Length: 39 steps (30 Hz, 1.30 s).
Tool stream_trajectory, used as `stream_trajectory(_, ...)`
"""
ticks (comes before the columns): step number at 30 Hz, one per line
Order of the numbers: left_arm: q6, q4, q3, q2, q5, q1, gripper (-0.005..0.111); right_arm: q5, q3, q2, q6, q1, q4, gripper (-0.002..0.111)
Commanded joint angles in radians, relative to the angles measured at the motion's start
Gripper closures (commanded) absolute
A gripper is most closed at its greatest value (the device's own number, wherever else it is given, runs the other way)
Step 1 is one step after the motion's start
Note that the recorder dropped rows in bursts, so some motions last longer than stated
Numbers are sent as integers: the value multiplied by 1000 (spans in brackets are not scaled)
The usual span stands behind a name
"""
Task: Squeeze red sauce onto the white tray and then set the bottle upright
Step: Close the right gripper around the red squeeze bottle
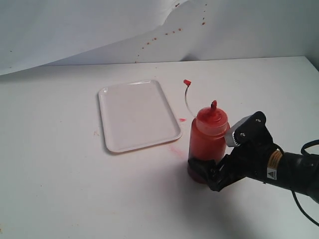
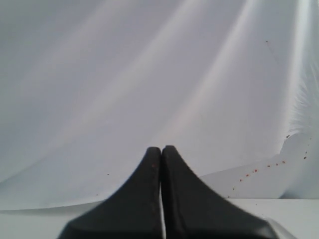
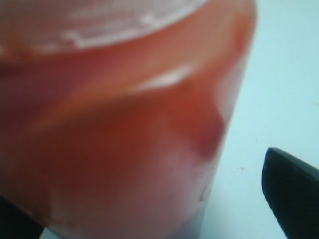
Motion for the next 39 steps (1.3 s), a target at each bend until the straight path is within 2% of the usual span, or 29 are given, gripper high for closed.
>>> stream_trajectory(1,-5,-9,4,-1,32,-7,107,38,-6,0,-16,2,3,10)
stream_trajectory(6,-5,-9,4,-1,31,-7,107,30,-6,25,-72,2,3,10)
stream_trajectory(15,-3,-9,4,-1,33,-7,107,-144,-6,130,-231,2,69,10)
stream_trajectory(39,-2,-9,4,-1,29,-7,107,-186,-6,154,-246,2,125,13)
